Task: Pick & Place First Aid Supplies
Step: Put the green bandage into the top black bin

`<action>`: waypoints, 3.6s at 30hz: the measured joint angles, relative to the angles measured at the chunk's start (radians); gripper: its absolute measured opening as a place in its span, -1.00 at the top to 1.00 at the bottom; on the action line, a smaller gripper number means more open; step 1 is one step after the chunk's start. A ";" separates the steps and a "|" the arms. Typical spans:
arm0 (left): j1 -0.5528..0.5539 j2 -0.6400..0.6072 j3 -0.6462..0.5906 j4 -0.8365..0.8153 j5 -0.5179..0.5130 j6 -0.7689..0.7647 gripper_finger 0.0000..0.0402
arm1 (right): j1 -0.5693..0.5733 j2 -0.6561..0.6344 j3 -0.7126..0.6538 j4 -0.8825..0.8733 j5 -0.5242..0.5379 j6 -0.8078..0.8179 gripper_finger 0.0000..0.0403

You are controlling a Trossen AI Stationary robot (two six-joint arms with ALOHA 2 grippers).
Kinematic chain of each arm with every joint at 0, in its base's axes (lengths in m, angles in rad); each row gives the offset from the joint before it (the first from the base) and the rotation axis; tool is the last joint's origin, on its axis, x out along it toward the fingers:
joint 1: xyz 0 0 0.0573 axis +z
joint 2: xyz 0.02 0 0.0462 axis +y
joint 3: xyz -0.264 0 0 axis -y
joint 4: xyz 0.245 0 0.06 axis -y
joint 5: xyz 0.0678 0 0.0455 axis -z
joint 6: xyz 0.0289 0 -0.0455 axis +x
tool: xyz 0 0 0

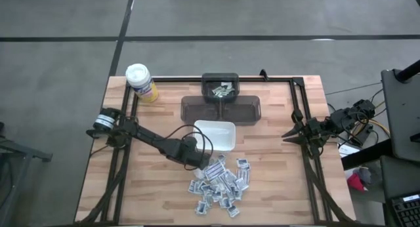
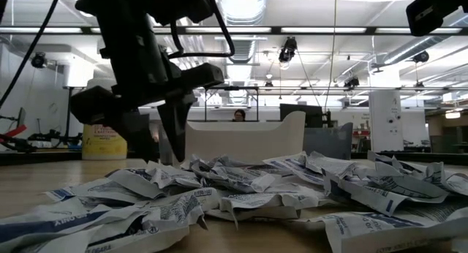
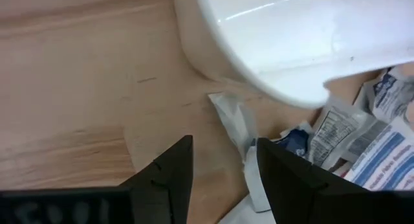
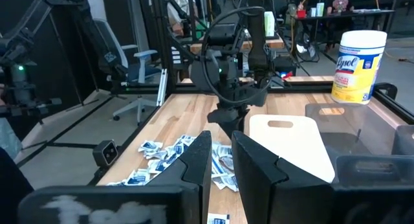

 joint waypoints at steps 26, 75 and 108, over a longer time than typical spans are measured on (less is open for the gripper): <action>0.008 0.003 0.017 -0.058 -0.001 -0.059 0.20 | 0.000 0.000 0.000 0.000 0.000 0.000 0.71; -0.114 0.030 0.105 -0.259 0.110 -0.145 0.20 | 0.000 0.000 0.000 0.000 0.000 0.000 0.71; -0.116 0.091 0.097 -0.271 0.153 -0.128 0.20 | 0.000 0.000 0.000 0.000 0.000 0.000 0.71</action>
